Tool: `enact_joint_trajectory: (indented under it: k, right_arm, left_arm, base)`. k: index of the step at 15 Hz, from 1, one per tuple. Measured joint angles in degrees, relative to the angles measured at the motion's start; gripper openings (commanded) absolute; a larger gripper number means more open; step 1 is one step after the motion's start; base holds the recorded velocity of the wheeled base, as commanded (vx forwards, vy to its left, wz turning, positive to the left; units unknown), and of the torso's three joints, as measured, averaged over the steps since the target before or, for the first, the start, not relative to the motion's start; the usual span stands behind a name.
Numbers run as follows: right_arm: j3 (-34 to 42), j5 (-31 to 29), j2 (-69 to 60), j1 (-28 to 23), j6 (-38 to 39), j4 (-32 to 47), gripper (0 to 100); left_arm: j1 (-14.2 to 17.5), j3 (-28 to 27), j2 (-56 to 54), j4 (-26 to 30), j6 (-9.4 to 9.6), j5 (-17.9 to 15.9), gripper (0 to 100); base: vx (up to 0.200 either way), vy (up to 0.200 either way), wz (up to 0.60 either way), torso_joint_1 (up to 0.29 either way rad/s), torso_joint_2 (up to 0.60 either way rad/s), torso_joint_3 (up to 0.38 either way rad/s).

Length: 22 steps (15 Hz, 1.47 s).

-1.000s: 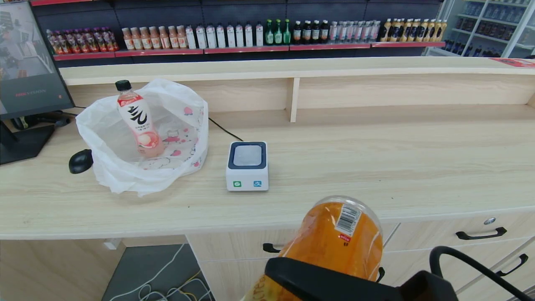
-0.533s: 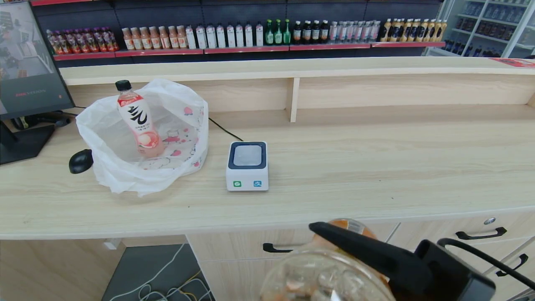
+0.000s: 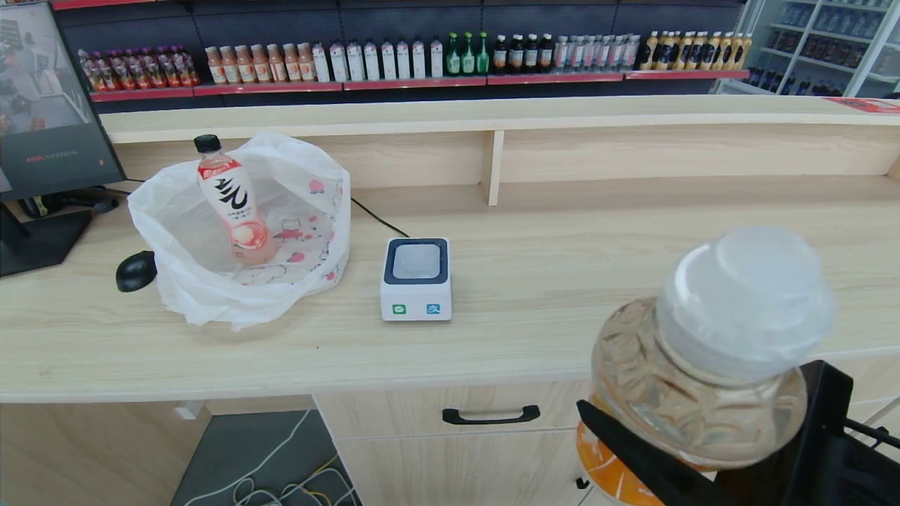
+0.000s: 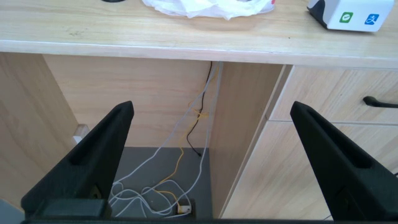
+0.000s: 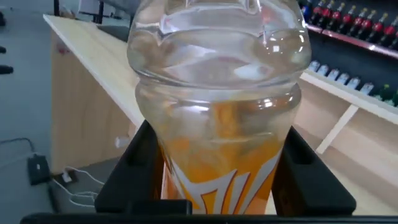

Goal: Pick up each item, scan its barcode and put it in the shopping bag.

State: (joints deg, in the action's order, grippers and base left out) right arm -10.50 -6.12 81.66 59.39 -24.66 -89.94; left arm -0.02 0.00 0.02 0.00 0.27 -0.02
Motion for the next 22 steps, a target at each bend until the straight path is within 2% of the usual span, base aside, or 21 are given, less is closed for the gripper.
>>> enact_joint_trajectory:
  k: [2,5,9,13,16,18,22]
  right_arm:
    - [-1.2,-1.6,-0.9,-0.3,4.7,-0.2,0]
    - [-5.0,-5.3,-0.8,-1.9,15.8,-0.2,0]
    - [-7.2,-6.3,1.4,-4.0,20.6,0.1,0]
    - [-12.1,-6.3,3.9,-12.9,24.8,-0.1,0]
    - [-14.0,-6.2,5.3,-18.2,26.0,0.0,0]
    - [-14.8,-6.4,5.5,-20.8,26.2,-0.3,0]
    - [-14.6,-6.2,5.7,-22.5,26.4,-0.1,0]
  left_arm:
    - [0.0,0.0,0.0,0.0,0.0,0.0,100]
    - [0.0,0.0,0.0,0.0,0.0,0.0,100]
    - [0.0,0.0,0.0,0.0,0.02,0.0,100]
    - [0.0,0.0,0.0,0.0,0.09,0.0,100]
    - [-0.1,0.0,0.0,0.0,-0.02,0.0,100]
    - [0.0,0.0,0.0,0.0,0.02,0.0,100]
    - [0.0,0.0,0.0,0.0,-0.17,0.0,100]
  base:
    - [0.0,0.0,0.0,0.0,0.0,0.0]
    - [0.0,0.0,0.0,0.0,0.0,0.0]
    - [0.0,0.0,0.0,0.0,0.0,0.0]
    - [0.0,0.0,0.0,0.0,0.0,0.0]
    - [0.0,0.2,0.0,-0.004,0.0,0.002]
    - [0.0,0.2,0.0,0.012,0.01,0.002]
    - [0.0,0.2,0.0,0.001,0.0,0.001]
